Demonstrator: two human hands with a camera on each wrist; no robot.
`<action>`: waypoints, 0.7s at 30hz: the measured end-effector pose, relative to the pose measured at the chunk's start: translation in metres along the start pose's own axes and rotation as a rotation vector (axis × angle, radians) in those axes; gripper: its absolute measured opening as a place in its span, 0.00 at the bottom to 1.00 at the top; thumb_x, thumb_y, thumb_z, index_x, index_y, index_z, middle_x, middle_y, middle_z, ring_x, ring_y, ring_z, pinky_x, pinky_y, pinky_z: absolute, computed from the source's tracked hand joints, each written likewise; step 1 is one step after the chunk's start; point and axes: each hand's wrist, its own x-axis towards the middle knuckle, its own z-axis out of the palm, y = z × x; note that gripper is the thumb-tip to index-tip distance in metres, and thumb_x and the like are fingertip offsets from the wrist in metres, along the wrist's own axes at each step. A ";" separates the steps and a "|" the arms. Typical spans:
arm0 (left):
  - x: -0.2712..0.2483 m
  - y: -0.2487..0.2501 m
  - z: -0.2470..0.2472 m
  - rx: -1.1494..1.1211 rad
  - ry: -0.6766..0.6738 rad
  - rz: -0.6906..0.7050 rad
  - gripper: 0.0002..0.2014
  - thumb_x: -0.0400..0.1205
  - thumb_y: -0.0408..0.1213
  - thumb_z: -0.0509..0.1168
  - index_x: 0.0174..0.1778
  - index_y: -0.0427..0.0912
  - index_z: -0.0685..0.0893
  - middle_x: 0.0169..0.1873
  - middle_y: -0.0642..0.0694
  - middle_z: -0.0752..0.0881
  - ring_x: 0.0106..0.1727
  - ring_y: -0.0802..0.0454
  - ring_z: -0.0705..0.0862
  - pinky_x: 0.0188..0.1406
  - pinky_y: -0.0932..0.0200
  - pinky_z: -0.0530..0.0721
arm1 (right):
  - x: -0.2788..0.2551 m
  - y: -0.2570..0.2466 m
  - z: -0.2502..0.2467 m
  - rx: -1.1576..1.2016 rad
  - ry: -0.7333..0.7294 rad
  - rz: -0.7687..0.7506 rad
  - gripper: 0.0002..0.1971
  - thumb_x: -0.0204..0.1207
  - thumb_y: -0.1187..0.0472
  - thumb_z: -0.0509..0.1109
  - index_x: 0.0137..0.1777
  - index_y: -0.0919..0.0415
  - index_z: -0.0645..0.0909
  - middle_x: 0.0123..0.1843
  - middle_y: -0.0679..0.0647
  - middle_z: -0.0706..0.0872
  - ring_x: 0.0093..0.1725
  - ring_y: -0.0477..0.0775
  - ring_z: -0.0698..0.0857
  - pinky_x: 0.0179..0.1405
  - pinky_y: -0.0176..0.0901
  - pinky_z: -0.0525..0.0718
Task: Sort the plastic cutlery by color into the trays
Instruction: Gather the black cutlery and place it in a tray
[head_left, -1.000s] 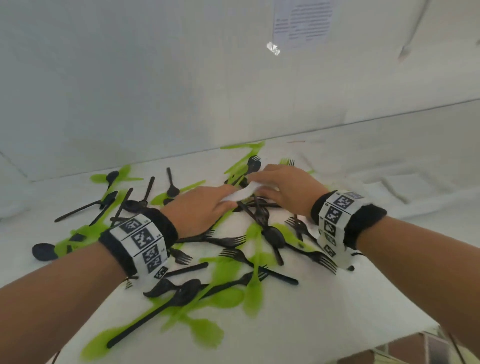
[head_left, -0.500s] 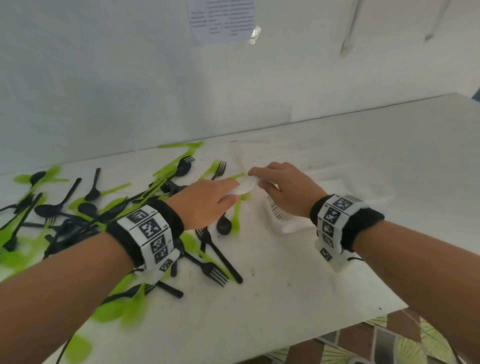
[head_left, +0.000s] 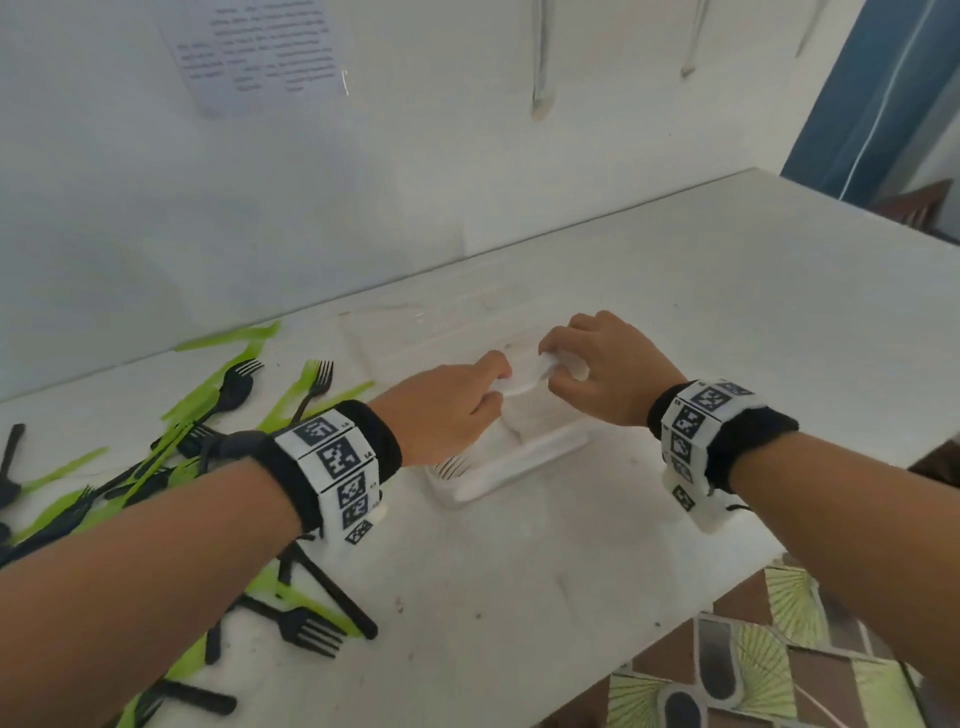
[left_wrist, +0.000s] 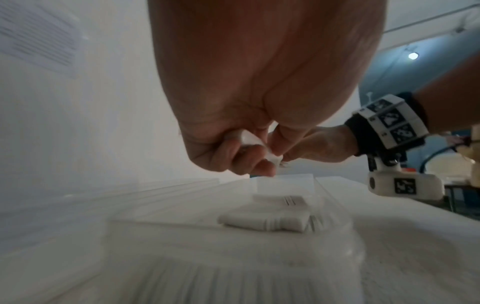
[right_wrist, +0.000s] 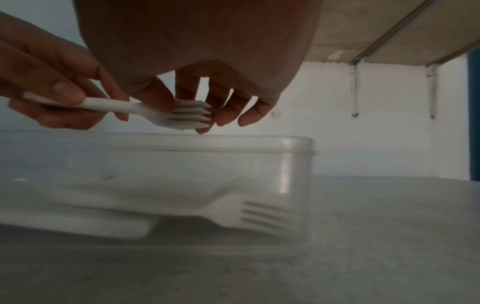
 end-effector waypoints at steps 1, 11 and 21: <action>0.008 0.006 0.003 0.026 -0.010 0.012 0.15 0.93 0.43 0.51 0.75 0.47 0.68 0.33 0.54 0.76 0.33 0.57 0.75 0.34 0.55 0.70 | -0.001 0.011 -0.003 -0.001 -0.009 0.011 0.26 0.69 0.39 0.55 0.59 0.47 0.84 0.44 0.42 0.77 0.46 0.52 0.75 0.49 0.51 0.78; 0.062 0.052 0.048 -0.031 0.052 -0.134 0.17 0.93 0.41 0.52 0.77 0.52 0.73 0.65 0.42 0.77 0.65 0.43 0.77 0.67 0.48 0.75 | -0.007 0.093 -0.018 -0.003 -0.179 -0.029 0.16 0.77 0.45 0.64 0.61 0.46 0.82 0.49 0.44 0.79 0.52 0.54 0.78 0.52 0.50 0.77; 0.064 0.065 0.082 -0.227 0.266 -0.291 0.16 0.91 0.38 0.56 0.69 0.53 0.84 0.49 0.54 0.77 0.54 0.56 0.78 0.57 0.60 0.72 | -0.003 0.121 -0.008 0.118 -0.283 -0.165 0.14 0.90 0.51 0.55 0.66 0.43 0.80 0.56 0.46 0.80 0.55 0.51 0.78 0.54 0.47 0.74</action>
